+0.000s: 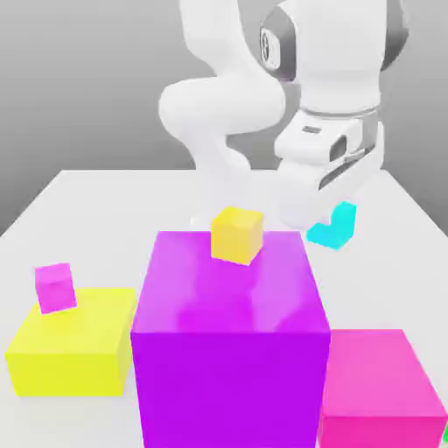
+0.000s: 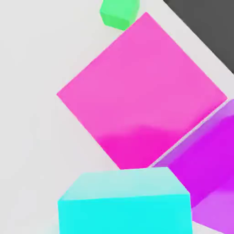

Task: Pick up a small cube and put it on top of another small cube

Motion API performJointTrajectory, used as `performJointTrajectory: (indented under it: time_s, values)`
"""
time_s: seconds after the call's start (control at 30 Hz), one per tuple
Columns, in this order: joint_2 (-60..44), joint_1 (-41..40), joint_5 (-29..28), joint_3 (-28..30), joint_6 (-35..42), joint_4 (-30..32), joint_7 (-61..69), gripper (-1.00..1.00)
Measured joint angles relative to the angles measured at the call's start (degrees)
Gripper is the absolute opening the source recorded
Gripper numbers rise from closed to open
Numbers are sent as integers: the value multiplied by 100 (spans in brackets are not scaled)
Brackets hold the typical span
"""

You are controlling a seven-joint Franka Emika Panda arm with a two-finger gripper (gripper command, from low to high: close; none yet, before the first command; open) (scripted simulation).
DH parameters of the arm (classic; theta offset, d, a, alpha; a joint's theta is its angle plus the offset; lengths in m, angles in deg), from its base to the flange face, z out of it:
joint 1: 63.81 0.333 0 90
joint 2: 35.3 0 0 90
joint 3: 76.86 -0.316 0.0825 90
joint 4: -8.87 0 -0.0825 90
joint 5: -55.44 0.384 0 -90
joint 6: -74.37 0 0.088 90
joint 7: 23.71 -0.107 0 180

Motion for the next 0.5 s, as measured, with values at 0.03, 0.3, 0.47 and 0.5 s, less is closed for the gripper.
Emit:
performJointTrajectory:
  time_s: [0.03, 0.3, 0.47, 0.5]
  values:
    - [134, -70, -122, 78, 155, -43, 199, -100]
    - [872, -532, -976, 540, 754, -40, 1387, -100]
    - [693, -574, -1029, 601, 176, 358, 1429, 100]
    - [693, -574, -1029, 601, 176, 358, 1429, 100]
